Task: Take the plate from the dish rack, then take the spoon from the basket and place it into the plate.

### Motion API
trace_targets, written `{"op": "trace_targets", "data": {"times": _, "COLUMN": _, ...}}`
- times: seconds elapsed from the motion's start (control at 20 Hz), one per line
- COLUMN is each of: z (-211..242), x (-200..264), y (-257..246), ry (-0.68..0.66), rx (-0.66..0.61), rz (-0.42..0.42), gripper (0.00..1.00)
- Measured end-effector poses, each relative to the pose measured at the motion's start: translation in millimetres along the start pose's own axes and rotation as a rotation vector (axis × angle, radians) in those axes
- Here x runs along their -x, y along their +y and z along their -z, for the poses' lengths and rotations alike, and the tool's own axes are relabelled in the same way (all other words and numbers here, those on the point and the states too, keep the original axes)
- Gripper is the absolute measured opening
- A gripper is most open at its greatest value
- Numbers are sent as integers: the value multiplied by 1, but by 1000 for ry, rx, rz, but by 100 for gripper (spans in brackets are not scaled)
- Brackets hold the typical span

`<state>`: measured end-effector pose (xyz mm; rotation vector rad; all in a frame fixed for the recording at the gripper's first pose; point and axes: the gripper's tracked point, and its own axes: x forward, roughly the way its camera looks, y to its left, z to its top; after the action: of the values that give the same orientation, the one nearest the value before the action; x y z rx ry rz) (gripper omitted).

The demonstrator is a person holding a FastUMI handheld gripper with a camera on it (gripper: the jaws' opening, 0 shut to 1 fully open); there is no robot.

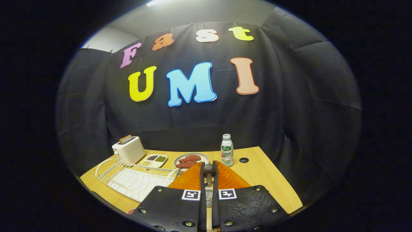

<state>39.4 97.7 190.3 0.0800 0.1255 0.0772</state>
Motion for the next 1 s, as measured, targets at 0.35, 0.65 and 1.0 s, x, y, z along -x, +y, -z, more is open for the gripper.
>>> {"op": "trace_targets", "data": {"times": 0.35, "z": 1, "x": 26, "y": 21, "ry": 19, "rx": -1, "rz": -25, "gripper": 6}}
{"op": "trace_targets", "data": {"times": 0.65, "z": 9, "x": 47, "y": 41, "ry": 46, "rx": 6, "rz": -62, "gripper": 6}}
{"op": "trace_targets", "data": {"times": 1.0, "z": 28, "x": 61, "y": 60, "ry": 95, "rx": -17, "rz": -107, "gripper": 6}}
